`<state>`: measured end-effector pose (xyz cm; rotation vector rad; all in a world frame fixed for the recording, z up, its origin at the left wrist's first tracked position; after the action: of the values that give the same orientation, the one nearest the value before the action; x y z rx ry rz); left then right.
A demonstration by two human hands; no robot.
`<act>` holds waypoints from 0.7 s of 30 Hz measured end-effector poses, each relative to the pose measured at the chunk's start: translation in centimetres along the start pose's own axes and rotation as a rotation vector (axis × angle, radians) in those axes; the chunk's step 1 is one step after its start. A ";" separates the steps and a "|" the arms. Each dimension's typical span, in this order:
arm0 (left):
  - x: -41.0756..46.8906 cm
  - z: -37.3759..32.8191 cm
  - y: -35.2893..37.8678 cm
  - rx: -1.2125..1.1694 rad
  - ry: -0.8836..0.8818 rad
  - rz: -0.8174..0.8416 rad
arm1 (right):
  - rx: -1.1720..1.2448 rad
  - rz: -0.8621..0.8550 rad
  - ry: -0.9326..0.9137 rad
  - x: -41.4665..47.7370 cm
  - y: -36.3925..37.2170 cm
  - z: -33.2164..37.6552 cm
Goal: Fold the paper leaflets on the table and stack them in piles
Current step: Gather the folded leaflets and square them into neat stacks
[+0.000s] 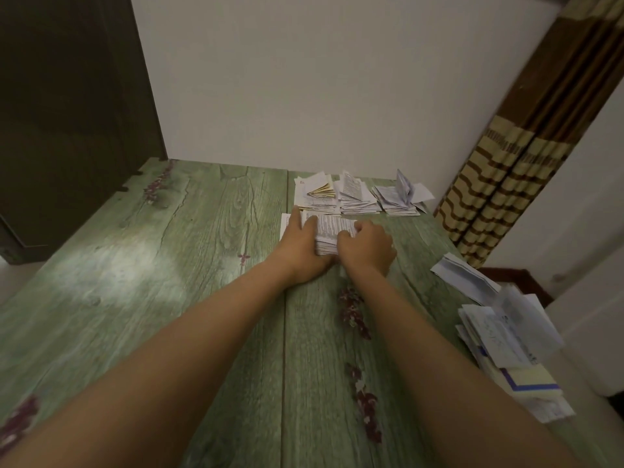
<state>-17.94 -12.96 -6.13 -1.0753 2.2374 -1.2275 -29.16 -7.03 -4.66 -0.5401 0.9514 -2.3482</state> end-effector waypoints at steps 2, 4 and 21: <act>0.0 0.3 0.7 0.156 -0.015 0.016 | 0.001 -0.012 -0.015 -0.1 0.1 -0.3; 0.1 0.6 1.1 0.342 -0.029 0.008 | 0.060 -0.021 -0.012 0.0 0.0 -0.6; 0.0 0.0 -1.8 0.266 0.144 -0.213 | 0.499 -0.117 -0.082 0.6 0.3 -0.6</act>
<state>-17.13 -13.56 -4.67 -1.1727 2.0215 -1.6863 -29.82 -7.32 -5.18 -0.4911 0.2788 -2.5194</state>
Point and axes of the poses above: each hand's wrist, its own x-axis towards the middle knuckle, its own y-axis out of the palm, z = x × y, the point moved 7 cm from there along x, towards the middle knuckle, and after that the axes turned 4 degrees about x, right-handed, at the moved point
